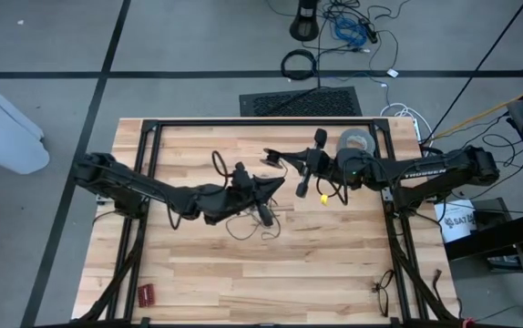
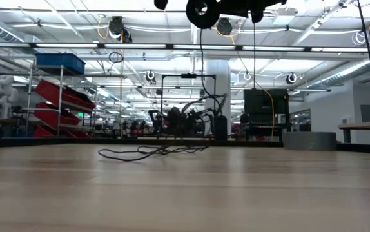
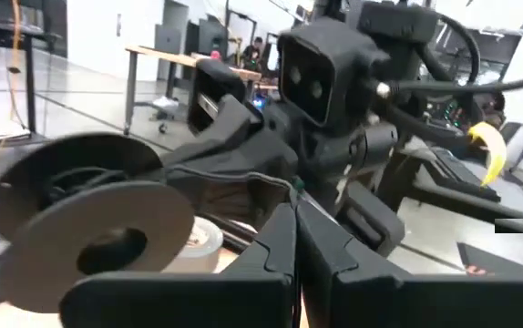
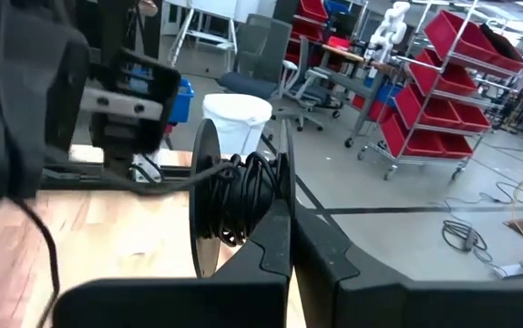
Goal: Coil cords
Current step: Coil the black wire onto the spool
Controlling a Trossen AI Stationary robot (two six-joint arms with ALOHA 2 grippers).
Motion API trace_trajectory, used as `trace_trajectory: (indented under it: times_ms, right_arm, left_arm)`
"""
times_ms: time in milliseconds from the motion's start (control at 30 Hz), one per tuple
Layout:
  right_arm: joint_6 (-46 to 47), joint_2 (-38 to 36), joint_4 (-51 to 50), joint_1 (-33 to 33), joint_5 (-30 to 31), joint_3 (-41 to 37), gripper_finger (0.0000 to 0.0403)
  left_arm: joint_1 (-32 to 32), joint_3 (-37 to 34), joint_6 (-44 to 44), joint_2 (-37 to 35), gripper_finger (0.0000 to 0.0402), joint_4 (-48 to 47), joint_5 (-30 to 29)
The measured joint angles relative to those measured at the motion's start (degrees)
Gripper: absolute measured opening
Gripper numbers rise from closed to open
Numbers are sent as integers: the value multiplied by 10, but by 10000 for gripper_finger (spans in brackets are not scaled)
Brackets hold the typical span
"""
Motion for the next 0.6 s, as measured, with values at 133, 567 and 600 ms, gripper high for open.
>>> trace_trajectory:
  times_ms: [133,567,600]
  right_arm:
    - [1,-1,0,0,-6,0,0]
    - [12,-29,-11,0,-54,0,0]
    - [16,-33,-17,0,-59,0,0]
  left_arm:
    - [1,0,0,12,4,-5,7]
    - [0,0,-15,26,4,-74,15]
    - [0,0,-15,26,6,-79,14]
